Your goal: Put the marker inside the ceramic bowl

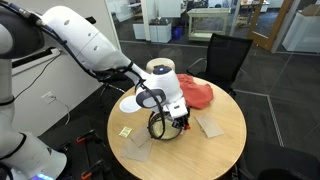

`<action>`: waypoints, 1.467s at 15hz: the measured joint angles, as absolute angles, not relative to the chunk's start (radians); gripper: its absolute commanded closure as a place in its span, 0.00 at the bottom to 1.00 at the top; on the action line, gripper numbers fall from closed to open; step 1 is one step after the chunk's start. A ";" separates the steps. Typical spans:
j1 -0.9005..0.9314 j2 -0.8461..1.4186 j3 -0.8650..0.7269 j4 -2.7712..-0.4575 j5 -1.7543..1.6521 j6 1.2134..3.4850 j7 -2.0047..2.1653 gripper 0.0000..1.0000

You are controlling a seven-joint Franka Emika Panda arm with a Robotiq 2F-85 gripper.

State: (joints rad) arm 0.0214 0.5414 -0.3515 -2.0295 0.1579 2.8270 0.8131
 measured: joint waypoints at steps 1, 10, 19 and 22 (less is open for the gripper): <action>0.037 0.530 -0.351 -2.048 0.156 2.827 0.813 0.94; 0.111 0.527 -0.347 -2.105 0.146 2.827 0.813 0.94; 0.127 0.553 -0.348 -2.108 0.139 2.826 0.813 0.06; 0.128 0.553 -0.348 -2.108 0.138 2.826 0.813 0.00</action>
